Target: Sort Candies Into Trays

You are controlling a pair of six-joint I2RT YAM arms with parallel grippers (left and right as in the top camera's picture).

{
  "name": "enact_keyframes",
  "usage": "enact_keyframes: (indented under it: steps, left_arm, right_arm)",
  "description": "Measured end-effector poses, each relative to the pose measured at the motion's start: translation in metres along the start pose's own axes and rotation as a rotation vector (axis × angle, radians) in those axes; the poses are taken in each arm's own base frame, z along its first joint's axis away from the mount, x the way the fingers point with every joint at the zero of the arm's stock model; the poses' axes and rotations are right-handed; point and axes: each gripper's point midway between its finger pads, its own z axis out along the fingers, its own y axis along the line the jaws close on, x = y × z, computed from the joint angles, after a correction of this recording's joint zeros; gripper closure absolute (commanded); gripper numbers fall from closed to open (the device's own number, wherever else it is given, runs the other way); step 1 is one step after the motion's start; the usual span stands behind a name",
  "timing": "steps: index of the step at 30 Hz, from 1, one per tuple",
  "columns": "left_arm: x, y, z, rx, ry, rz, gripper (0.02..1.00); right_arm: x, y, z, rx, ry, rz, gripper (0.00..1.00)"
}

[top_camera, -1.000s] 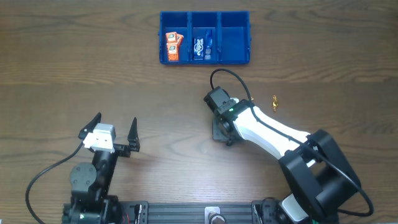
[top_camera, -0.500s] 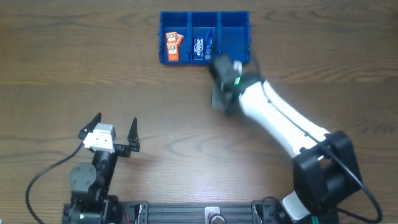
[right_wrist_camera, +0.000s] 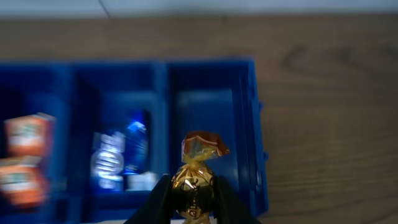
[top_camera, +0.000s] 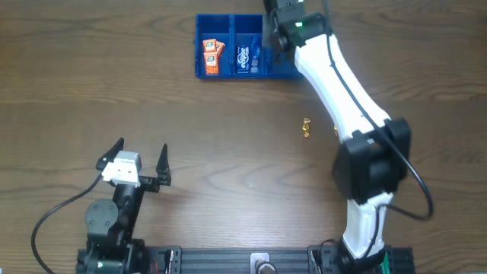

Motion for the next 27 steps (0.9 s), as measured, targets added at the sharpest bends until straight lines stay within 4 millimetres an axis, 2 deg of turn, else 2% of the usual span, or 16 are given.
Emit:
enact_keyframes:
  steps: [4, 7, 9, 10, 11, 12, 15, 19, 23, 27]
  left_arm:
    - [0.0, 0.0, 0.0, 0.0, 0.0, 0.0, 0.02]
    - [0.0, 0.0, 0.0, 0.0, 0.0, 0.0, 0.02]
    - [0.0, 0.0, 0.0, 0.0, 0.0, 0.0, 0.02]
    - [0.0, 0.0, 0.0, 0.0, 0.0, 0.0, 0.02]
    - [0.0, 0.0, 0.0, 0.0, 0.0, 0.0, 0.02]
    - [0.0, 0.0, 0.0, 0.0, 0.0, 0.0, 0.02]
    - [0.0, 0.0, 0.0, 0.0, 0.0, 0.0, 0.02]
    - [0.0, 0.0, 0.0, 0.0, 0.0, 0.0, 0.02]
    - [0.0, 0.0, 0.0, 0.0, 0.0, 0.0, 0.02]
    - [0.0, 0.0, 0.0, 0.0, 0.0, 0.0, 0.02]
  right_arm:
    - [0.02, -0.007, 0.035, 0.034, 0.067, -0.01, 0.875]
    - [0.022, -0.011, 0.039, 0.041, 0.073, -0.007, 0.86]
    - [0.019, -0.012, 0.038, 0.04, 0.066, -0.003, 0.689]
    - [0.019, -0.012, 0.038, 0.041, 0.066, -0.006, 0.634]
    - [0.02, -0.012, 0.038, 0.04, 0.067, -0.009, 0.5]
    - [0.02, -0.012, 0.038, 0.04, 0.068, -0.013, 0.443]
    - [0.019, -0.012, 0.038, 0.042, 0.066, -0.017, 0.336]
    - [0.019, -0.013, 0.038, 0.042, 0.068, -0.02, 0.301]
    - [0.027, -0.016, 0.026, 0.041, 0.108, -0.032, 0.299]
    - [0.032, -0.028, -0.017, 0.04, 0.155, -0.049, 0.305]
